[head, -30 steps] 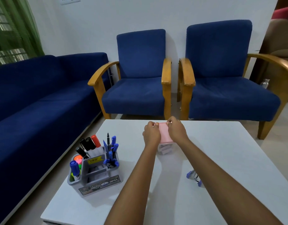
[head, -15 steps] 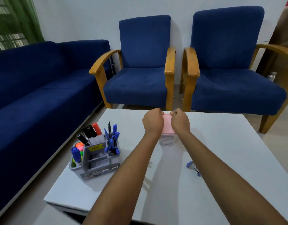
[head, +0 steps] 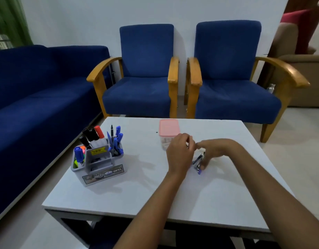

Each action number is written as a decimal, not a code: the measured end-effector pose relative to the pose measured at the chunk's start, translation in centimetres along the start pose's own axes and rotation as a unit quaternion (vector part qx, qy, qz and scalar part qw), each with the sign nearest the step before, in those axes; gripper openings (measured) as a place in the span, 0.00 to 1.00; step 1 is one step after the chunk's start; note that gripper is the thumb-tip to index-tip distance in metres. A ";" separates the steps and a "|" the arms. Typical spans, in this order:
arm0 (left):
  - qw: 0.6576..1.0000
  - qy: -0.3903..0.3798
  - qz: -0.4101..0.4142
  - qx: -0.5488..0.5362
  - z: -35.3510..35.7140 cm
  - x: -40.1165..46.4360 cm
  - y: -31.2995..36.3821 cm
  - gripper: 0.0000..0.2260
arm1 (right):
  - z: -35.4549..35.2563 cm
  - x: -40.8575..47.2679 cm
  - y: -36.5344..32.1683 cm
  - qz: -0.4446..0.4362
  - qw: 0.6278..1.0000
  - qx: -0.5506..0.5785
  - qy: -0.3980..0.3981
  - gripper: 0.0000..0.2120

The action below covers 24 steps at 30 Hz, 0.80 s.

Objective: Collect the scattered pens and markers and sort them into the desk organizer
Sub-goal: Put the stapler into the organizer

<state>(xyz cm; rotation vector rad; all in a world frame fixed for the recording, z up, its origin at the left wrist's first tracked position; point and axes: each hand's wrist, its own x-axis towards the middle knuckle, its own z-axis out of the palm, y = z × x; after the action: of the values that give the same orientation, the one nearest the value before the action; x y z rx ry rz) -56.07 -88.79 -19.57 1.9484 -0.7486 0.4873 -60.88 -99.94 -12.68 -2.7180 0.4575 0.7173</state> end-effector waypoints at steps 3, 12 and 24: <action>0.999 -0.011 -0.052 -0.003 -0.4 -1.1 -1.0 0.09 | 2.6 0.3 -0.8 0.021 0.997 -0.052 0.047 0.28; 0.995 0.044 -0.087 -0.034 -8.2 -5.3 -4.6 0.08 | 4.2 1.3 -6.9 -0.115 0.990 0.060 0.052 0.14; 0.920 0.320 -0.061 0.215 -17.2 -6.7 -9.3 0.32 | 3.4 -0.6 -14.9 -0.319 0.741 0.589 -0.037 0.16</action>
<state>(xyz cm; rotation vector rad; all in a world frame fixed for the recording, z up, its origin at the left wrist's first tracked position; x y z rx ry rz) -55.14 -68.22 -21.67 2.0244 -0.0961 1.2174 -57.21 -85.08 -12.28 -1.4309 -0.0925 0.1737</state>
